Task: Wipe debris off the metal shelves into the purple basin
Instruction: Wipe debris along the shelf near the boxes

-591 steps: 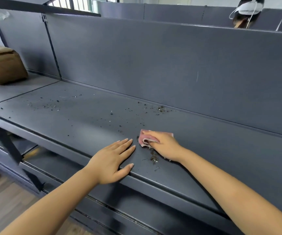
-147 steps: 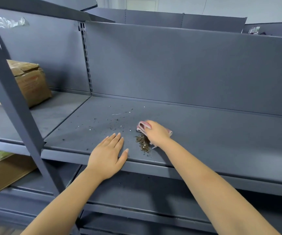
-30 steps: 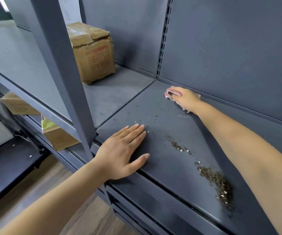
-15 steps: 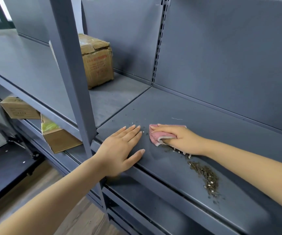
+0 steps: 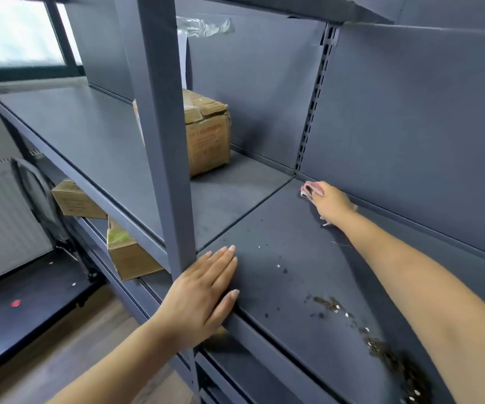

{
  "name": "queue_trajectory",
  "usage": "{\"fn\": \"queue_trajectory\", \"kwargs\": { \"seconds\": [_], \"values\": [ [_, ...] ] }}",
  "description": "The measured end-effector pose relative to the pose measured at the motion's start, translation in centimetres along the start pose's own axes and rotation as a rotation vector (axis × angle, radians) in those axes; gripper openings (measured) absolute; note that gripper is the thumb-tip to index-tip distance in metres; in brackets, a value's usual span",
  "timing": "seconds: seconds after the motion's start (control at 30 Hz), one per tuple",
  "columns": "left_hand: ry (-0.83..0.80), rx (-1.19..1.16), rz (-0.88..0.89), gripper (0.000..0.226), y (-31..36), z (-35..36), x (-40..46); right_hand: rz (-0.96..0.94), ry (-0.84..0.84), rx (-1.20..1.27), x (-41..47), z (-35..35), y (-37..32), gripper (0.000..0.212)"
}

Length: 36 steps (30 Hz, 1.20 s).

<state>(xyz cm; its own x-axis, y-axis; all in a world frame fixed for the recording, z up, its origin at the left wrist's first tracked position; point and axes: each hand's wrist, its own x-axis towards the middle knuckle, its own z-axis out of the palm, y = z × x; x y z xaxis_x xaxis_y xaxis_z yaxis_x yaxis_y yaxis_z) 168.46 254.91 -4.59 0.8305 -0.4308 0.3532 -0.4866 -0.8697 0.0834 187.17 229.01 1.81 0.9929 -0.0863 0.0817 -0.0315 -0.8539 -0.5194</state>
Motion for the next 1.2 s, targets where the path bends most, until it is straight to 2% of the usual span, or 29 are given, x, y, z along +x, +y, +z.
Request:
{"fn": "queue_trajectory", "kwargs": {
  "seconds": [0.13, 0.23, 0.33, 0.43, 0.57, 0.67, 0.8, 0.87, 1.03, 1.13, 1.2],
  "values": [
    [0.039, -0.014, 0.026, 0.062, -0.4, 0.8, 0.1, -0.051, -0.02, -0.142, 2.6, 1.5, 0.5, 0.03],
    [0.057, 0.001, 0.045, 0.063, -0.4, 0.8, 0.4, -0.142, -0.095, -0.154, 1.9, 1.6, -1.3, 0.021],
    [0.059, 0.011, 0.047, 0.063, -0.5, 0.9, 0.4, -0.222, -0.182, -0.024, 1.0, 2.6, -3.0, 0.017],
    [0.057, 0.01, 0.043, 0.063, -0.4, 0.9, 0.3, -0.314, -0.305, 0.1, -0.2, 3.8, -3.9, 0.037],
    [0.066, 0.007, 0.044, 0.064, -0.4, 0.8, 0.3, -0.458, -0.348, 0.116, -3.8, 3.4, -5.0, 0.025],
    [0.069, 0.015, 0.037, 0.065, -0.3, 0.8, 0.3, -0.548, -0.442, 0.231, -7.9, 2.3, -5.2, 0.022],
    [0.038, -0.015, 0.001, 0.069, -0.3, 0.9, 0.2, -0.661, -0.512, 0.217, -12.7, 1.0, -4.0, 0.015],
    [0.029, -0.019, -0.006, 0.07, -0.2, 0.8, 0.1, -0.676, -0.516, 0.202, -14.5, 0.7, -2.8, 0.017],
    [0.016, 0.021, 0.007, 0.071, 0.0, 0.3, 0.0, -0.547, -0.561, 0.167, -15.7, 0.8, -1.3, 0.033],
    [0.02, 0.003, 0.034, 0.069, -0.3, -0.4, -0.9, -0.453, -0.52, 0.193, -15.1, 0.4, -2.6, 0.029],
    [0.028, 0.015, 0.055, 0.066, -0.7, -0.8, -1.7, -0.427, -0.424, 0.201, -14.5, 0.6, -4.1, 0.027]
  ]
}}
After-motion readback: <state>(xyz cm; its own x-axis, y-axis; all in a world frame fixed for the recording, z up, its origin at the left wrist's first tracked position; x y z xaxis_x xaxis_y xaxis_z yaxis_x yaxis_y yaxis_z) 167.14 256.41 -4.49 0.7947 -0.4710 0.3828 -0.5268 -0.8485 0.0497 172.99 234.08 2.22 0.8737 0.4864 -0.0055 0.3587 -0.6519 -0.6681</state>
